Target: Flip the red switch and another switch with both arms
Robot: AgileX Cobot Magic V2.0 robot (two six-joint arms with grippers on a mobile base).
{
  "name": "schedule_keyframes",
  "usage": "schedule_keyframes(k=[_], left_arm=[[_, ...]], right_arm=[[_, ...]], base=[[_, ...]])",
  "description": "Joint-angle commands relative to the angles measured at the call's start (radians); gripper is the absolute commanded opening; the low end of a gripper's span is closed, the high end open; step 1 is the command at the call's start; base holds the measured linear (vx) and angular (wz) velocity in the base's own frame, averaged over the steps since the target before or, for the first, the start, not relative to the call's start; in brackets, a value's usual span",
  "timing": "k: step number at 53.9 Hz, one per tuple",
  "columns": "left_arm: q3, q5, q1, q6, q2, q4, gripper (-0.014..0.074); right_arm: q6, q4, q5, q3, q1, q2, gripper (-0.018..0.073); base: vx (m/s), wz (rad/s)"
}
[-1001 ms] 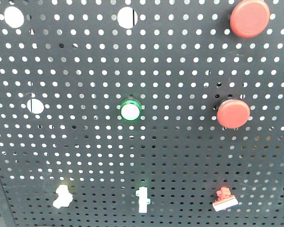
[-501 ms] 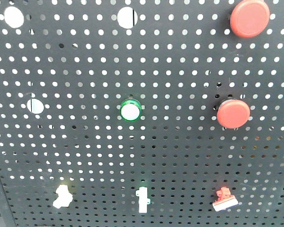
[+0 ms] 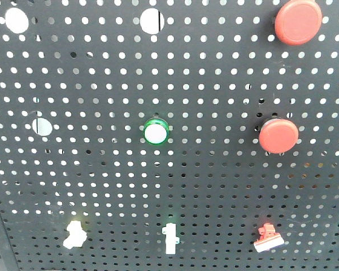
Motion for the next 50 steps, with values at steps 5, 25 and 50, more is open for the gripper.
schedule_keyframes(k=[5,25,50], left_arm=[[0.020,-0.073,0.002,-0.006,-0.019,0.000,0.0003],[0.019,-0.073,0.002,-0.006,-0.019,0.000,0.0003],[0.019,-0.073,0.002,-0.006,-0.019,0.000,0.0003]], right_arm=[[0.008,-0.044,-0.059,0.008,-0.136,-0.146,-0.0006],[0.009,-0.044,-0.041,0.008,-0.171,-0.193,-0.0006],[0.013,-0.044,-0.040,0.008,-0.171,-0.193,-0.0006]], base=[[0.00,0.00],[0.00,0.00],[0.00,0.00]])
